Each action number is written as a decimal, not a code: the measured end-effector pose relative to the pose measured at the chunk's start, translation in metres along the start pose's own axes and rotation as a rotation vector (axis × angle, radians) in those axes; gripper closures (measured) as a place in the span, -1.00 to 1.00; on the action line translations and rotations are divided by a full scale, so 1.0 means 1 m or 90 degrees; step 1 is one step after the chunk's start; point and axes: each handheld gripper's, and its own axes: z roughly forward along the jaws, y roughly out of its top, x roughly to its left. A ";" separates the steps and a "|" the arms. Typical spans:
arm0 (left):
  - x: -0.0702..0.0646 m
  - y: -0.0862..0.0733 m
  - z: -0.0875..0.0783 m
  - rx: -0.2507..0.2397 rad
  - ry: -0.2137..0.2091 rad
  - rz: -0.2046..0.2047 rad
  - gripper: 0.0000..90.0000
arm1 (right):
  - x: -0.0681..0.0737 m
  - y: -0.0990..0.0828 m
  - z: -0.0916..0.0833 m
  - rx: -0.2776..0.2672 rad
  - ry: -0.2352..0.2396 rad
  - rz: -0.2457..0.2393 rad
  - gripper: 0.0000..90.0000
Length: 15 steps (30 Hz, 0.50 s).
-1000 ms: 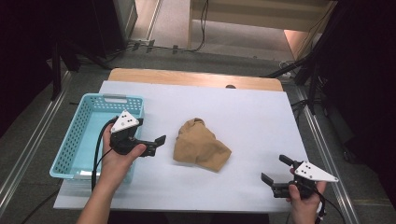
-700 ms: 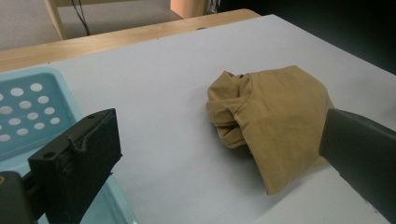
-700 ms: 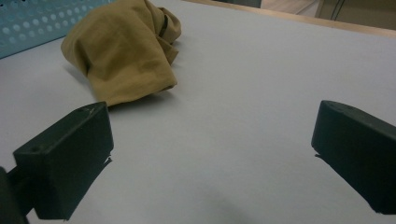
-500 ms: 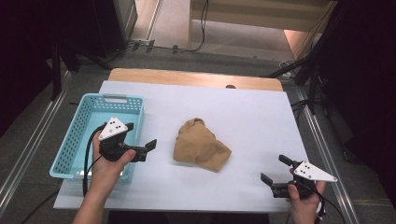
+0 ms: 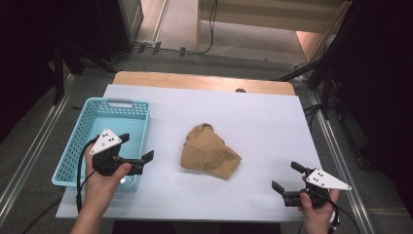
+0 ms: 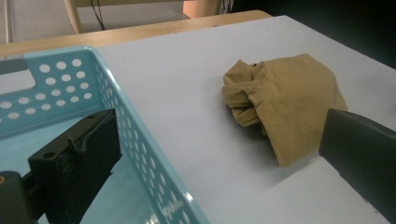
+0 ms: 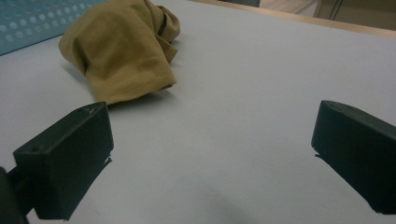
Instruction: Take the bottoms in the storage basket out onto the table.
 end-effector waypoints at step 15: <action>0.005 -0.012 -0.016 -0.001 0.009 -0.009 -1.00 | 0.000 0.000 -0.001 -0.001 -0.004 0.000 -1.00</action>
